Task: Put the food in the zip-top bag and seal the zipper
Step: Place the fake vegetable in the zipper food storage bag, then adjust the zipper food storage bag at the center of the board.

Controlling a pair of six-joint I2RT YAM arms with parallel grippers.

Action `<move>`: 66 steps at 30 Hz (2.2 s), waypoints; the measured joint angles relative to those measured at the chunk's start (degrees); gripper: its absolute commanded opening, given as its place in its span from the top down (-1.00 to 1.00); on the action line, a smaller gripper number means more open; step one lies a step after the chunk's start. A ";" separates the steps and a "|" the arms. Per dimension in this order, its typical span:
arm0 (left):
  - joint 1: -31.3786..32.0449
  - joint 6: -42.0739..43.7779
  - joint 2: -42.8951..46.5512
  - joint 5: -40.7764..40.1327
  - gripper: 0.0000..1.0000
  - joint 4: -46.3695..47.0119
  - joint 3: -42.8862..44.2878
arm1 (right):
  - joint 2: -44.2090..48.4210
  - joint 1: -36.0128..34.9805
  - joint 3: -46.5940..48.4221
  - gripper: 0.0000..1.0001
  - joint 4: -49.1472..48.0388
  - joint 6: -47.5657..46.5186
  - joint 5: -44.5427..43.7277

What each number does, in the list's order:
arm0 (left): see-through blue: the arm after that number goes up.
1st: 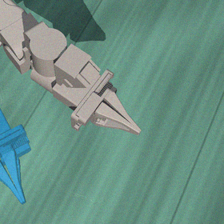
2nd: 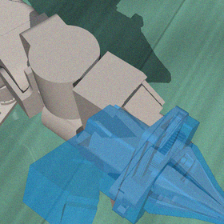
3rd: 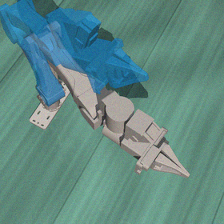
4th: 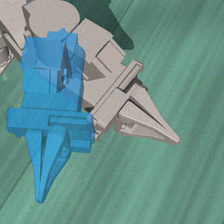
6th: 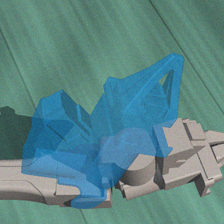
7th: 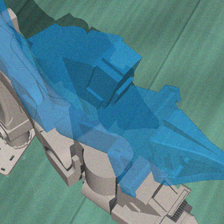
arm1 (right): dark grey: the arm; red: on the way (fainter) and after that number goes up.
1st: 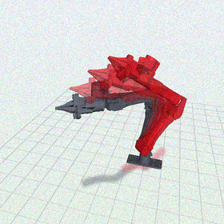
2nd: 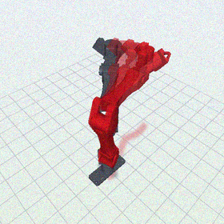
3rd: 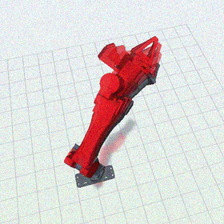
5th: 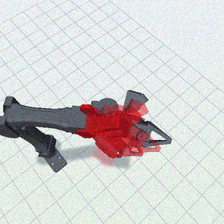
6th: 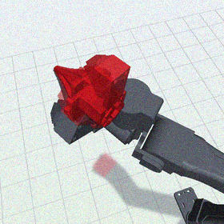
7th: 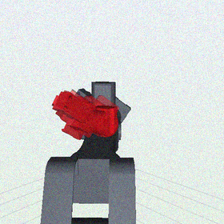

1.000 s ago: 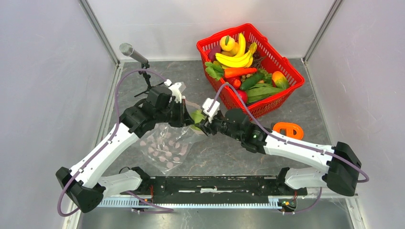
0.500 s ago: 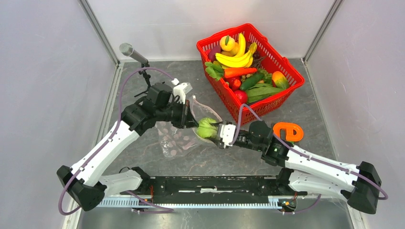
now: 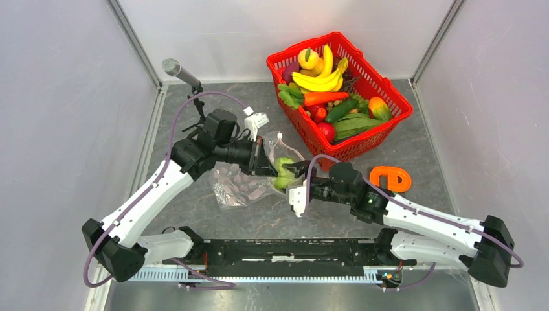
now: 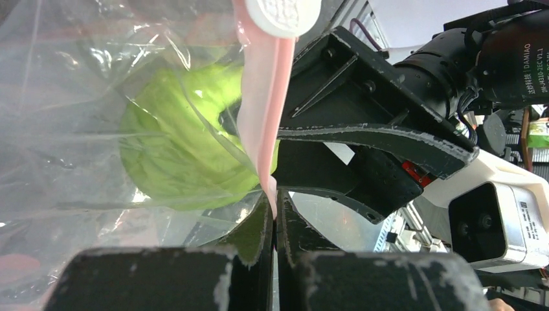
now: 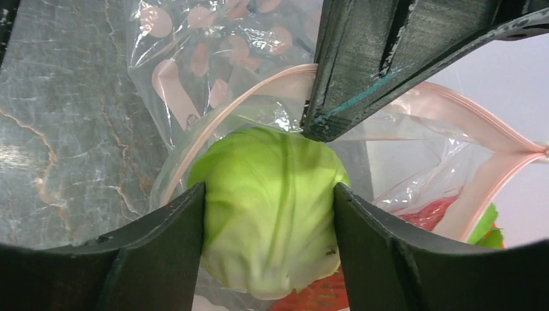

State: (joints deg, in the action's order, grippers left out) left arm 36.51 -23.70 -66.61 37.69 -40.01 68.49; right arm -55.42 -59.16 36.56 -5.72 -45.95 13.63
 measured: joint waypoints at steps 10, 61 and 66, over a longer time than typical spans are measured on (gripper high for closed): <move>-0.02 -0.48 1.44 -6.29 0.96 1.60 -0.52 | 2.69 0.00 0.76 -0.92 -6.88 5.42 -0.15; -0.81 -2.60 8.41 -17.75 0.96 2.86 -4.90 | -10.01 10.91 9.03 1.00 1.81 63.60 -12.15; -1.05 -2.64 8.70 -22.03 0.96 2.71 -6.29 | -8.37 10.91 9.03 1.00 1.44 61.59 -10.32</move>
State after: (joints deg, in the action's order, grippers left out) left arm 35.46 -26.35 -57.91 15.66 -37.30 62.19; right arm -63.79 -48.25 45.58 -4.27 15.64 3.31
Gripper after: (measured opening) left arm 0.042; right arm 0.010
